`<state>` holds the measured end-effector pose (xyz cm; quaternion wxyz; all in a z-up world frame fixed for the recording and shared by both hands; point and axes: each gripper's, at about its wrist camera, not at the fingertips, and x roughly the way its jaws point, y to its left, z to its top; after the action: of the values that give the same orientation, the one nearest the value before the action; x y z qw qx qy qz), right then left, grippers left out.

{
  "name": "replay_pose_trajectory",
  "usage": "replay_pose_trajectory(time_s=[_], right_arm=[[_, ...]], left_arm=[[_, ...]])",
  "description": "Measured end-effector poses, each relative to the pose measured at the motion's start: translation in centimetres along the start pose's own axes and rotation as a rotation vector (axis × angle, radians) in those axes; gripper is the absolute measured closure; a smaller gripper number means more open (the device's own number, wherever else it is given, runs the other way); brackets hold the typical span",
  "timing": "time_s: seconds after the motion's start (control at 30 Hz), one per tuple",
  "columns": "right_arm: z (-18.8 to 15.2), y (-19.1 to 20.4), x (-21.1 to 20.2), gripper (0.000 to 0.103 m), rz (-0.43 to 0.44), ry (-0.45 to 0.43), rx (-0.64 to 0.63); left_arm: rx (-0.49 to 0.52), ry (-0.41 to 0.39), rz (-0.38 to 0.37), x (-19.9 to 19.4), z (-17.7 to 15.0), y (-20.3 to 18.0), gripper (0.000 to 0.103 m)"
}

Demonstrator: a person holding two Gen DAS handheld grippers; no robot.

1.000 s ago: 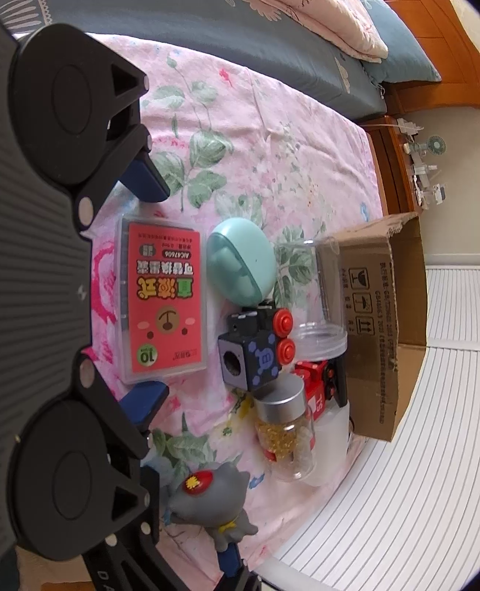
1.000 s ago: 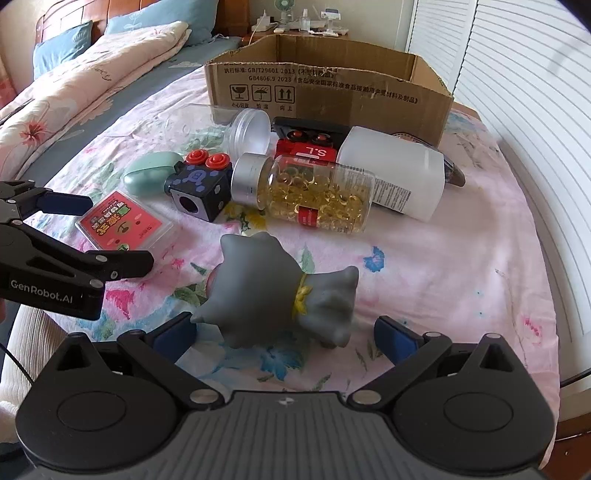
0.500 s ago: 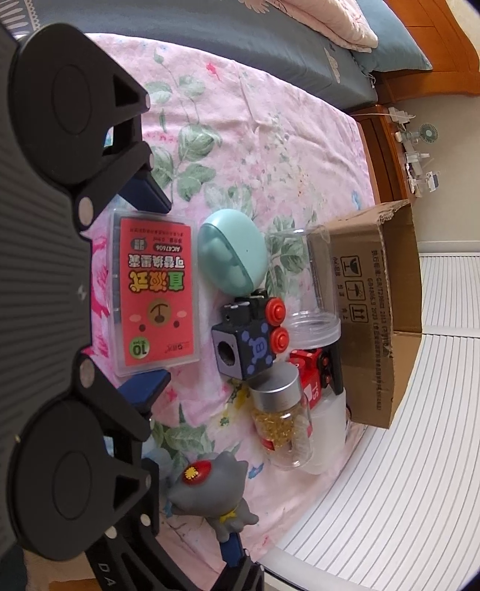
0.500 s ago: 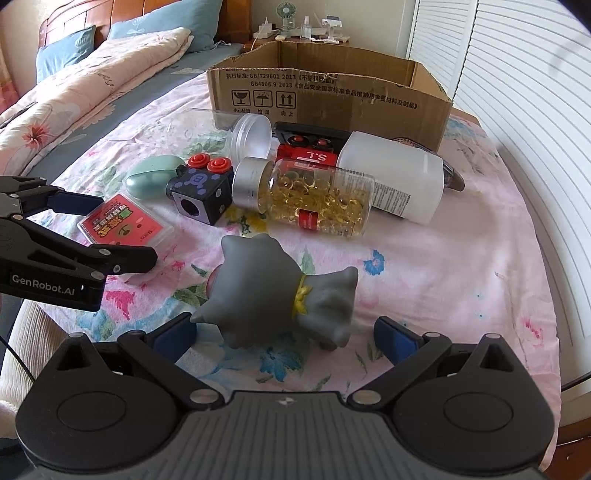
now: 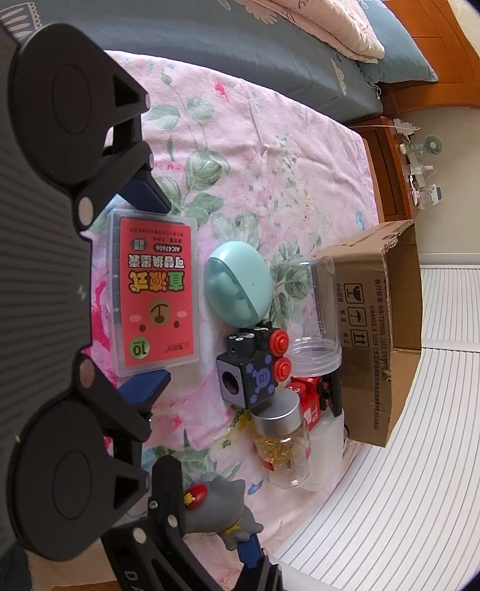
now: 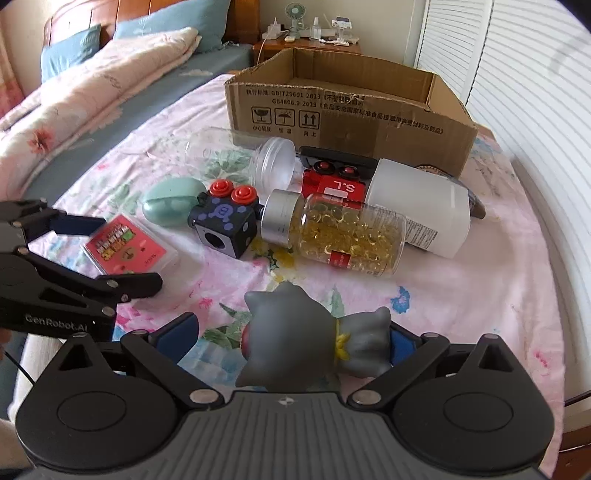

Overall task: Organize rigid objects
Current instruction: 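Grasp gray elephant toy with right tool while left tool grasps red card pack, then carry elephant and card pack into cardboard box and open both tools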

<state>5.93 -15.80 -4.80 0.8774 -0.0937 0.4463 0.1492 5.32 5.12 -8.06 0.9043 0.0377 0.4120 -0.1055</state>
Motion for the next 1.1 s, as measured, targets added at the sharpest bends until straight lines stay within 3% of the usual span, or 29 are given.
replay_pose_trajectory(time_s=[0.33,0.73,1.1], right_arm=[[-0.9,0.2,-0.2,0.024,-0.105,-0.004,-0.076],[-0.1,-1.7,-1.4,0.025,-0.035,-0.035,-0.041],[3.9,-5.1,-3.3,0.025,-0.002,-0.091,-0.006]], left_arm=[[0.003,0.008,-0.002,0.2,0.4,-0.2,0.014],[0.014,0.008,-0.033,-1.4,2.0,-0.1,0.014],[0.058,-0.048,-0.08,-3.6,8.8,0.2,0.014]])
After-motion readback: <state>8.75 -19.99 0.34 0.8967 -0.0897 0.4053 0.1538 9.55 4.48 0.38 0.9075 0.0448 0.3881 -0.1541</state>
